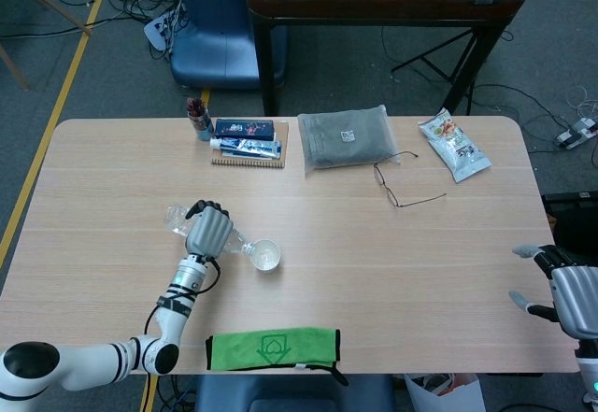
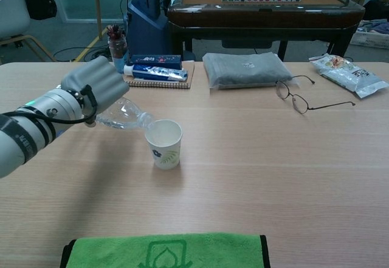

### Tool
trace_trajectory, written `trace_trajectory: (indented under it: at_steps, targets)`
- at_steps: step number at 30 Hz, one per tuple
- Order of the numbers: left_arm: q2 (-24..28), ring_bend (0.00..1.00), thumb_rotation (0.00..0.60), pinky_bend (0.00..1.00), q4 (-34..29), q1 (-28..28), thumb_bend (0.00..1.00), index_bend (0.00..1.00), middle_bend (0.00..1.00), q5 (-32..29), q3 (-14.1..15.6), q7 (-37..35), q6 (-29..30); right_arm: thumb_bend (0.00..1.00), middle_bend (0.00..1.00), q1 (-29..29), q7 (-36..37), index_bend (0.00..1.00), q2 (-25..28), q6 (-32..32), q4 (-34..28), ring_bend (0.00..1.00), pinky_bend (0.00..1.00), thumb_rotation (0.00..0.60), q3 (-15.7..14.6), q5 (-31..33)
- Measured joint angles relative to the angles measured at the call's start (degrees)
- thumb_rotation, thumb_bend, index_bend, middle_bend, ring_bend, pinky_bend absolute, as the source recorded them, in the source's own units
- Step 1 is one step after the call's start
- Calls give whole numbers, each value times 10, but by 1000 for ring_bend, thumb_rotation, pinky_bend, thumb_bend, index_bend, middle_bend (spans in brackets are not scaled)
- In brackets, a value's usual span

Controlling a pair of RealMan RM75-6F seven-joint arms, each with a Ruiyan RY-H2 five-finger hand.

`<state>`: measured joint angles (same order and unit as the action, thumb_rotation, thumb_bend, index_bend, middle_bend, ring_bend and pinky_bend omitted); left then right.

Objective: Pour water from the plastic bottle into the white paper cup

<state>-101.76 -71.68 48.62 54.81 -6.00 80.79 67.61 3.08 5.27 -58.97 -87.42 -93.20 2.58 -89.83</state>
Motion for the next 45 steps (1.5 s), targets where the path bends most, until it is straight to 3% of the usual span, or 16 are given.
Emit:
trace_trajectory:
  at_steps: [20, 30, 45]
  targets:
    - [-20, 504, 600, 627, -10, -5, 76, 598, 566, -24, -27, -52, 8, 75, 391, 2, 0, 351, 0, 6, 1, 320, 515, 600, -1, 3]
    - [-9, 506, 600, 630, -57, -25, 76, 598, 570, -81, -66, -114, 18, 75, 391, 4, -6, 351, -3, 13, 2, 320, 515, 600, -2, 4]
    - [39, 514, 600, 639, -87, -83, 77, 606, 579, -71, -120, -379, 30, 75, 391, 7, -17, 351, -9, 23, 4, 320, 515, 600, -4, 7]
